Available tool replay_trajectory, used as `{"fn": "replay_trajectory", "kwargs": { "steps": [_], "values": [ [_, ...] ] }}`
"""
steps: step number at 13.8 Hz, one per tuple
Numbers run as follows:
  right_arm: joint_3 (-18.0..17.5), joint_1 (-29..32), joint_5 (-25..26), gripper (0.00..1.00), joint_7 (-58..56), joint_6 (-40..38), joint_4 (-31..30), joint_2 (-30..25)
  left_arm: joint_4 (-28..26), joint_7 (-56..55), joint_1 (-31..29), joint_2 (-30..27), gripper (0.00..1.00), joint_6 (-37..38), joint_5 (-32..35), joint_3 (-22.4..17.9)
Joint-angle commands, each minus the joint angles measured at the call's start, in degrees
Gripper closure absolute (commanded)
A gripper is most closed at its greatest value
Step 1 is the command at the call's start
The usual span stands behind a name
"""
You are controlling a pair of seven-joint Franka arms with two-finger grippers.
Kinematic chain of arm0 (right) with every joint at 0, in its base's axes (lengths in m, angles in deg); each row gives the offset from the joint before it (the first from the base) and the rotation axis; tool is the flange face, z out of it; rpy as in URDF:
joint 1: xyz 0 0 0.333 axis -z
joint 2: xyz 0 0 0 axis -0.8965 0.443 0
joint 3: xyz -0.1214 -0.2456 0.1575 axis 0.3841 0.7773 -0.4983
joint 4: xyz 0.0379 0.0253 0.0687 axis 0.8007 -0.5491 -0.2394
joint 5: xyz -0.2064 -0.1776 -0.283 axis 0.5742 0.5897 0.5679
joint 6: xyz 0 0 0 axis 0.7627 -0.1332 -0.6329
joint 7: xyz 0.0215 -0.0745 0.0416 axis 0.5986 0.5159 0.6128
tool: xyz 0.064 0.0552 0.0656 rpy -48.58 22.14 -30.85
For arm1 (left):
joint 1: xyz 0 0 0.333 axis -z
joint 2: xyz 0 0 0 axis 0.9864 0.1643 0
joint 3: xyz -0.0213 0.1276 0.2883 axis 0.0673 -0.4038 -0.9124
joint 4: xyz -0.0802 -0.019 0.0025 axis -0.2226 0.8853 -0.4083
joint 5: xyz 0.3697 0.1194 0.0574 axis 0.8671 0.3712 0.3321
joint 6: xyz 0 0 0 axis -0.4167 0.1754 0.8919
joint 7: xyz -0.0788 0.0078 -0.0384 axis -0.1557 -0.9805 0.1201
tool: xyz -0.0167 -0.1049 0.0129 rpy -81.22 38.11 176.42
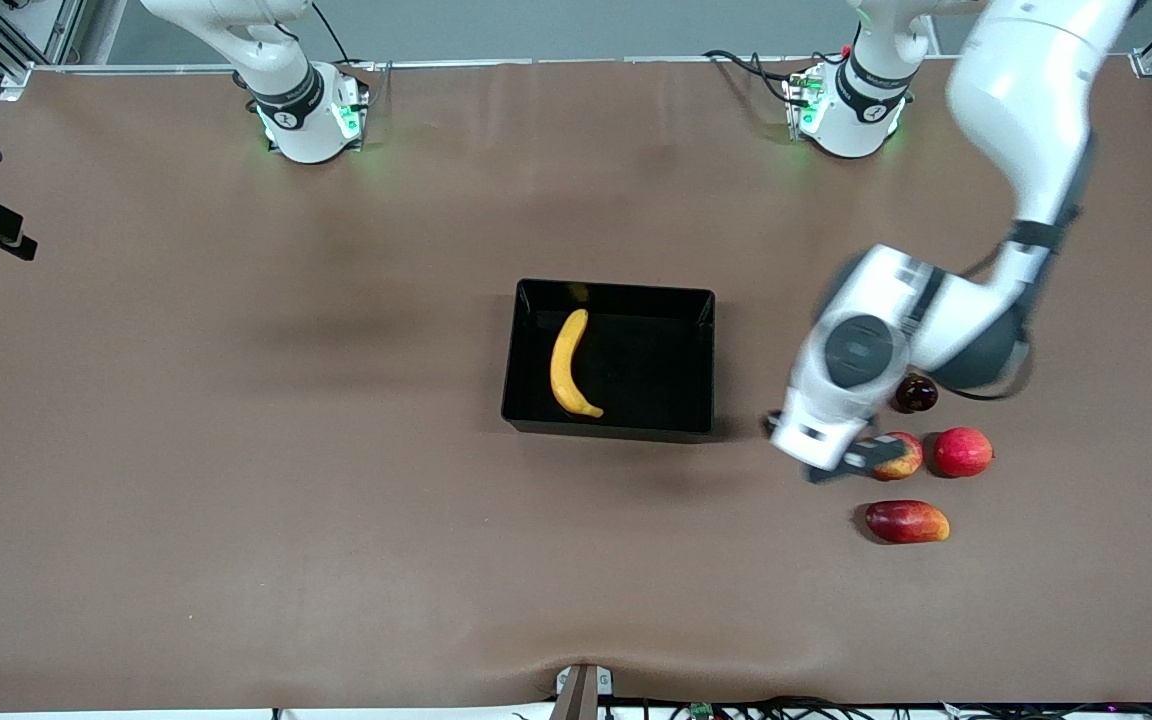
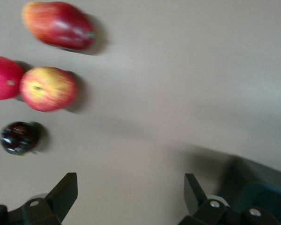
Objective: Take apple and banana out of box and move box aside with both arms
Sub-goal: 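Lower the apple beside the red peach and open the left gripper, then move the left gripper into the box and grasp the yellow banana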
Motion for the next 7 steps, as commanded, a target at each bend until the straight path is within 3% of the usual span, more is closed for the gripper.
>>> {"fn": "replay_trajectory", "kwargs": {
  "steps": [1, 4, 7],
  "values": [
    [-0.57, 1.35, 0.28, 0.0, -0.03, -0.1, 0.97, 0.66, 4.82, -0.47, 7.89, 1.75, 0.0, 1.89, -0.35, -0.33],
    [-0.57, 1.18, 0.37, 0.0, -0.03, -0.01, 0.97, 1.02, 9.67, -1.08, 13.96, 6.06, 0.0, 0.41, -3.51, -0.85],
    [-0.57, 1.09, 0.28, 0.0, -0.03, -0.01, 0.97, 1.02, 10.12, -3.81, 16.78, 8.69, 0.0, -7.48, -3.6, -0.77]
  ]
}}
